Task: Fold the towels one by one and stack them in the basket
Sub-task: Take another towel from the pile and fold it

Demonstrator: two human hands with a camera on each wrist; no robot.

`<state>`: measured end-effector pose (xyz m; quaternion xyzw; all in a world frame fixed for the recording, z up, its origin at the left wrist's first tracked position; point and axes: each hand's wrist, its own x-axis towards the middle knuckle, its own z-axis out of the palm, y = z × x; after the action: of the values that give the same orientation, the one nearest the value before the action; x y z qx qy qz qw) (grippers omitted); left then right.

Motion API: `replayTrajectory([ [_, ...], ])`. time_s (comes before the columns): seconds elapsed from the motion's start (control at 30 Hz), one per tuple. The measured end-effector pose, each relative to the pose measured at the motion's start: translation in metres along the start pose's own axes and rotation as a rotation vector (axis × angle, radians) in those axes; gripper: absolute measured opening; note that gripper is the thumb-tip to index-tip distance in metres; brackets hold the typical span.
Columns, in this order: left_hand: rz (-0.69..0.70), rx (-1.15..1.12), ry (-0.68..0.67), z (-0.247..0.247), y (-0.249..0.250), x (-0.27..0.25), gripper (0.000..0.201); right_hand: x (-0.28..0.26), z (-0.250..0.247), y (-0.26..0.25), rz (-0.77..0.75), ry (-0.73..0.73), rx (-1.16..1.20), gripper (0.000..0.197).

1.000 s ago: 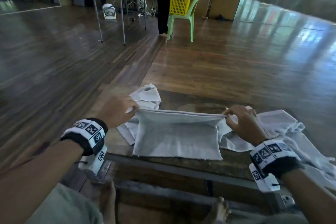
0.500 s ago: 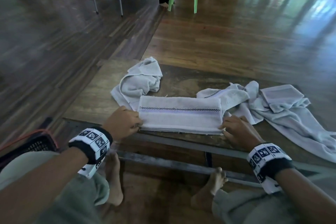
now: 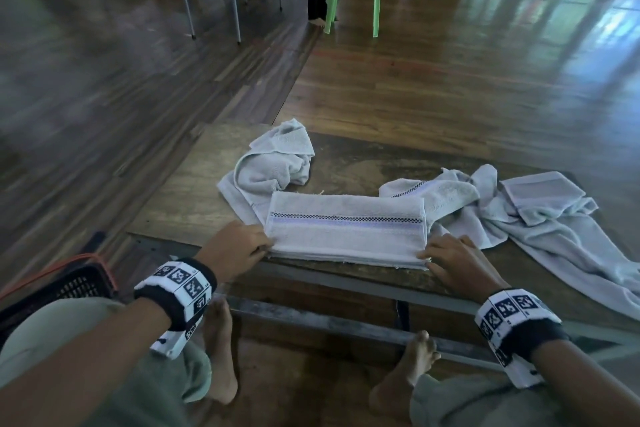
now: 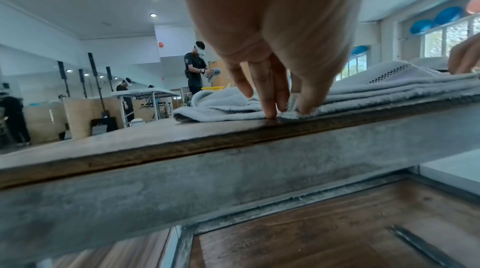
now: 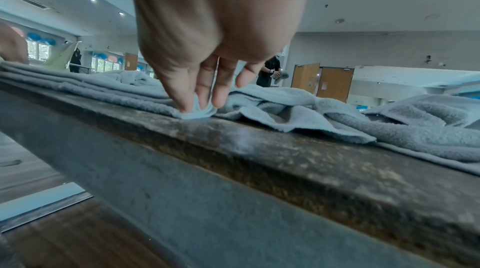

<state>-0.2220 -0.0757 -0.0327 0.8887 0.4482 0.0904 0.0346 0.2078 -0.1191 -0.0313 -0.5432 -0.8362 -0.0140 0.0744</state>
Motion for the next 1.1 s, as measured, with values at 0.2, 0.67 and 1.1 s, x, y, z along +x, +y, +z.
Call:
replayTrajectory([
  [0.2,0.143,0.268,-0.135,-0.007,0.000,-0.002,0.045,0.003,-0.004,-0.002,0.025,-0.110,0.048,0.021],
  [0.67,0.192,0.338,-0.009,-0.013,0.007,-0.007,0.019,-0.009,-0.016,-0.021,-0.168,-0.099,-0.033,0.030],
  [1.1,-0.084,-0.534,0.246,-0.122,0.007,0.008,0.016,0.010,-0.132,-0.014,0.171,0.203,0.608,0.005],
])
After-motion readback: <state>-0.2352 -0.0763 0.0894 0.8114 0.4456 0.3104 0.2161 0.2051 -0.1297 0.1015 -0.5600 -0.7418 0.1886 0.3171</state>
